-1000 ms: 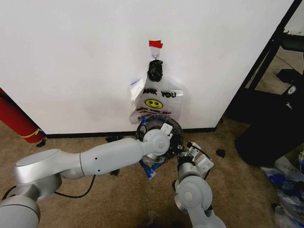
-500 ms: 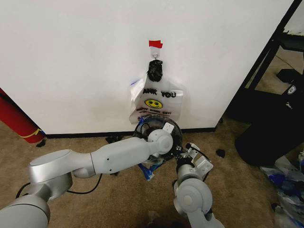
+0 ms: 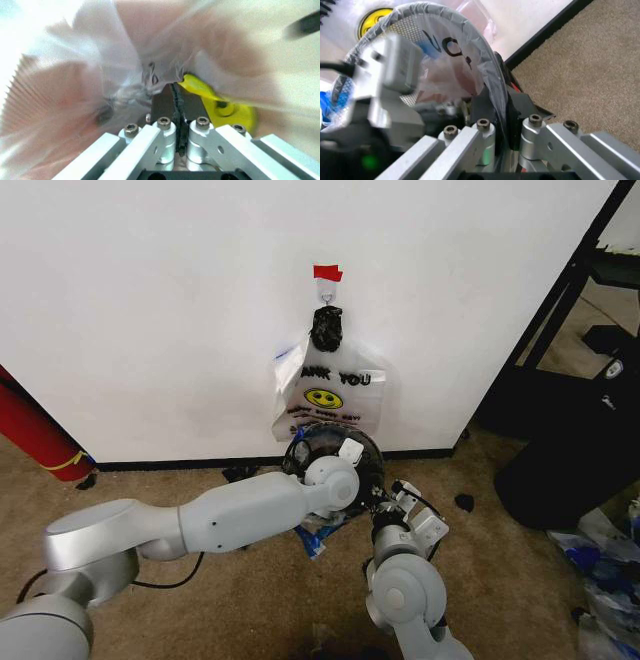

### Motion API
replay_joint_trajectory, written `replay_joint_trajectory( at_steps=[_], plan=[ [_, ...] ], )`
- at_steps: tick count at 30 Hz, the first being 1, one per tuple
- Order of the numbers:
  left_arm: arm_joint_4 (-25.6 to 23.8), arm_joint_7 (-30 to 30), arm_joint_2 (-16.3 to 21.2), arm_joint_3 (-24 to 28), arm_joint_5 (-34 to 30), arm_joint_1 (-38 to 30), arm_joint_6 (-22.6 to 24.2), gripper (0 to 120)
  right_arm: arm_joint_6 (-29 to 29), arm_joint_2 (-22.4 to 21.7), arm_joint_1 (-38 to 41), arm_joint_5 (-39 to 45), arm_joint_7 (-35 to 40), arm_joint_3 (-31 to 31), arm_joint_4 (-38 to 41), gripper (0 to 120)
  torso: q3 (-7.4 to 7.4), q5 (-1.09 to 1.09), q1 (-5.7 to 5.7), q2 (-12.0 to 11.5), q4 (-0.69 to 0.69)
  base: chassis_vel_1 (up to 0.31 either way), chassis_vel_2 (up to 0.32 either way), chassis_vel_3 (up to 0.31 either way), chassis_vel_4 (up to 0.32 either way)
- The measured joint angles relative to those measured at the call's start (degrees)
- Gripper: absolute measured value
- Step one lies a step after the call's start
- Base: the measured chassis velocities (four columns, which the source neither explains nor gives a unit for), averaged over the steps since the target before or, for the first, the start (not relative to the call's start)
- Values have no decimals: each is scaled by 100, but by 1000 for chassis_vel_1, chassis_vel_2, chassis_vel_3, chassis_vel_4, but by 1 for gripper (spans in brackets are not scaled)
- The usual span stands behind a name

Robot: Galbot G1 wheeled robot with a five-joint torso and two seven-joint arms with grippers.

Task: Pick up the garbage bag from the wall and place it over the trash bin.

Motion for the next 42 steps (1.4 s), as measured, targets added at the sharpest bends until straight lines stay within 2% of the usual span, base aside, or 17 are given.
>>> replay_joint_trajectory(
  at_steps=[3,10,16,24,29,33,42],
  plan=[
    [2,78,-11,10,333,-22,-51,0,1,0,-1,-5,0,-3,-8,0,0,0,0,0,-1,0,0,0,0],
    [620,352,-258,291,1369,8,-148,0,6,0,-60,-13,0,-23,37,0,0,0,0,0,-1,0,0,0,0],
    [760,390,-306,365,1372,68,-76,0,6,0,-91,-13,3,-24,79,0,0,0,0,0,-1,0,0,0,0],
    [1232,685,-398,468,1387,-22,-46,0,-1,0,-136,-9,11,-63,173,0,0,0,0,0,-1,0,0,0,0],
    [1291,757,-394,520,1210,-101,54,0,-11,0,-154,-18,21,-93,214,0,0,0,0,0,-1,0,0,0,0],
    [1415,965,-438,526,1358,-88,105,0,-24,0,-177,-19,26,-126,291,0,0,0,0,0,0,0,0,0,0],
    [1641,1018,-492,570,1487,-32,141,0,-27,0,-235,-21,27,-132,344,0,1,0,0,0,-1,0,0,0,0]
  ],
)
